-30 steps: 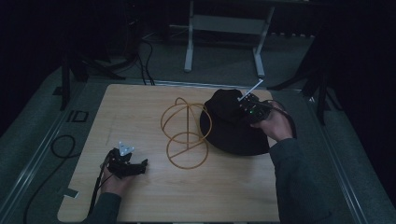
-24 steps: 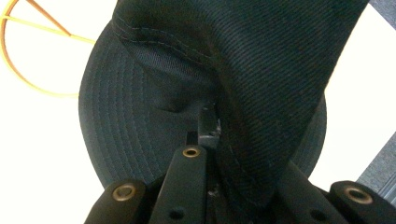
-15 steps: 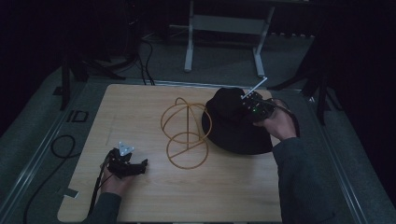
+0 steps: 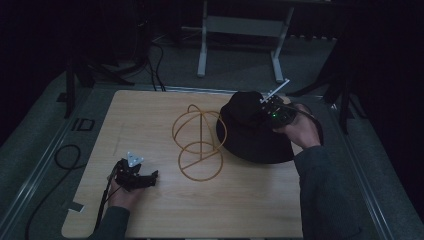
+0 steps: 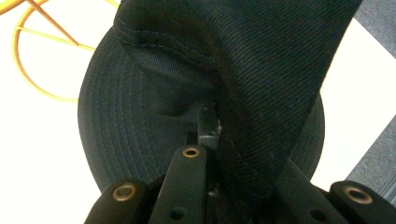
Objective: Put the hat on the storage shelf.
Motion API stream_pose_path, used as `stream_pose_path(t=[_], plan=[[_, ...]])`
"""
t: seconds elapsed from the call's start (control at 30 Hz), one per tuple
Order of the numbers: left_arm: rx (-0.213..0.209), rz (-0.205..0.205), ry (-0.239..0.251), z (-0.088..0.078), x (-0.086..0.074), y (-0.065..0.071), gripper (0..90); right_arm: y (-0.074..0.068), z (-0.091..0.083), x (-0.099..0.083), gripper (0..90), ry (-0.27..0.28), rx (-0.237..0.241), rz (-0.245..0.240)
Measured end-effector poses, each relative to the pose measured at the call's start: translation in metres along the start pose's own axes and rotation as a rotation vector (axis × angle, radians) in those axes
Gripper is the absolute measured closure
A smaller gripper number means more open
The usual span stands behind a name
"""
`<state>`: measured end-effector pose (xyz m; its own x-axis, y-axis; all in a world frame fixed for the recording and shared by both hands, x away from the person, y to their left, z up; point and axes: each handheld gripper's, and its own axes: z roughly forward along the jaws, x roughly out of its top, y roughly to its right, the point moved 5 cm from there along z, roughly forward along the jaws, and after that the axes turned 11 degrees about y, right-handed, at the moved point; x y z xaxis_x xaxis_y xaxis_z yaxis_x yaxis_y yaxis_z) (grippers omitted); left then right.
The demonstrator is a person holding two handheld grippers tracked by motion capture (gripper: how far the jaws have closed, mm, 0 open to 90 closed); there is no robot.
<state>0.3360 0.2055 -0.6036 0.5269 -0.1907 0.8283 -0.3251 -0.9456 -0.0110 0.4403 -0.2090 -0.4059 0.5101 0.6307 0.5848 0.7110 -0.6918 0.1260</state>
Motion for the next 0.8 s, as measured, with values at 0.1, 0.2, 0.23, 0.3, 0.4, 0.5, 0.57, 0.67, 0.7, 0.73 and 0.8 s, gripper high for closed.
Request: stream_pose_path(t=[0.1,0.2,0.23,0.3,0.4,0.5,0.57,0.67,0.7,0.73,0.8], plan=[[0.0,0.0,0.0,0.0,0.0,0.0,9.4,0.0001,-0.0015,0.0007,88.1,0.003,0.001,0.001],[0.0,-0.001,0.0,0.0,0.0,0.0,9.4,0.0008,-0.0031,0.0018,88.1,0.007,0.0,0.001],[0.0,-0.001,0.0,0.0,0.0,0.0,9.4,0.001,-0.0035,0.0022,88.1,0.009,0.001,0.001],[0.0,-0.001,0.001,0.0001,0.0,0.0001,9.4,0.0009,-0.0043,0.0028,88.1,0.01,0.001,0.002],[0.0,-0.002,0.001,0.0001,0.0,0.0001,9.4,0.0011,-0.0057,0.0036,88.1,0.012,0.0,0.001],[0.0,-0.001,0.001,0.0001,0.0,0.0,9.4,0.0019,-0.0076,0.0045,88.1,0.015,-0.002,0.002],[0.0,0.001,-0.001,-0.0001,0.0,-0.0001,9.4,0.0024,-0.0091,0.0051,88.1,0.016,-0.003,0.003],[0.0,0.001,-0.001,-0.0001,0.0,-0.0001,9.4,0.0028,-0.0102,0.0054,88.1,0.014,-0.004,0.003],[0.0,0.001,-0.001,-0.0001,0.0,-0.0001,9.4,0.0029,-0.0103,0.0054,88.1,0.014,-0.005,0.002],[0.0,-0.001,0.0,0.0,0.0,0.0,9.4,0.0031,-0.0103,0.0055,88.1,0.014,-0.004,0.002],[0.0,-0.001,0.0,0.0,0.0,0.0,9.4,0.0034,-0.0103,0.0058,88.1,0.013,-0.004,0.0]])
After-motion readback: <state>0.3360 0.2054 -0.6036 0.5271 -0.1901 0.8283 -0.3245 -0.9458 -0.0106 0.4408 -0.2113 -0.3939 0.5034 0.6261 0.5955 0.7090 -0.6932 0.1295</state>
